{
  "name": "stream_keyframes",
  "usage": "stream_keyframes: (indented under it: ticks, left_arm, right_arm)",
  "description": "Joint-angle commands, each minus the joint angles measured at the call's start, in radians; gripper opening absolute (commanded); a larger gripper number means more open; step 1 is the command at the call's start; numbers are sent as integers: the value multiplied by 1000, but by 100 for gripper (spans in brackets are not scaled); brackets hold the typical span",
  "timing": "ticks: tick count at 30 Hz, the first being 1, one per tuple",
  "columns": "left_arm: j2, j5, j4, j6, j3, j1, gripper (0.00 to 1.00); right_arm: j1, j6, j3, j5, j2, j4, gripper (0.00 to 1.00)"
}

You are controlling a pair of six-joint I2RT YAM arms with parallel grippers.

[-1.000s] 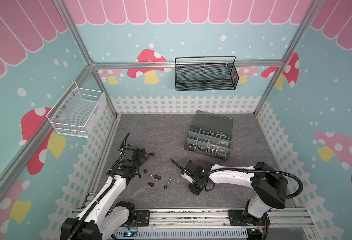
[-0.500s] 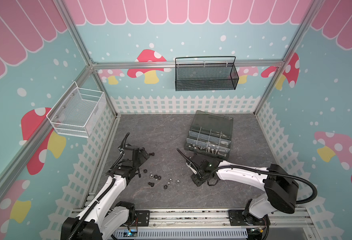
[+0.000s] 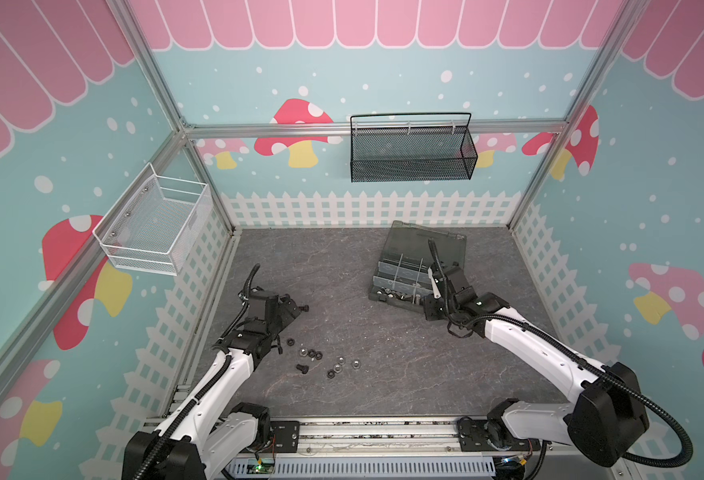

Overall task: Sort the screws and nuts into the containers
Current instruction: 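Lift the nut with the right gripper and carry it over an empty compartment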

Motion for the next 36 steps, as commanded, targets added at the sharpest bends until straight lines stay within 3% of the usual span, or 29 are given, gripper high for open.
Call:
stream_keyframes:
  ticks: [1, 10, 27, 36]
  left_arm:
    - [3, 5, 17, 8, 8, 5, 100]
    - [8, 12, 25, 10, 17, 5, 100]
    - [4, 13, 25, 4, 9, 5, 100]
    - [-6, 11, 19, 6, 7, 5, 100]
  right_arm:
    - [-85, -10, -30, -19, -3, 64, 0]
    - [-267, -48, -1, -119, 101, 187, 0]
    - [-363, -118, 113, -161, 362, 249, 0]
    - [-367, -134, 137, -162, 417, 244, 20]
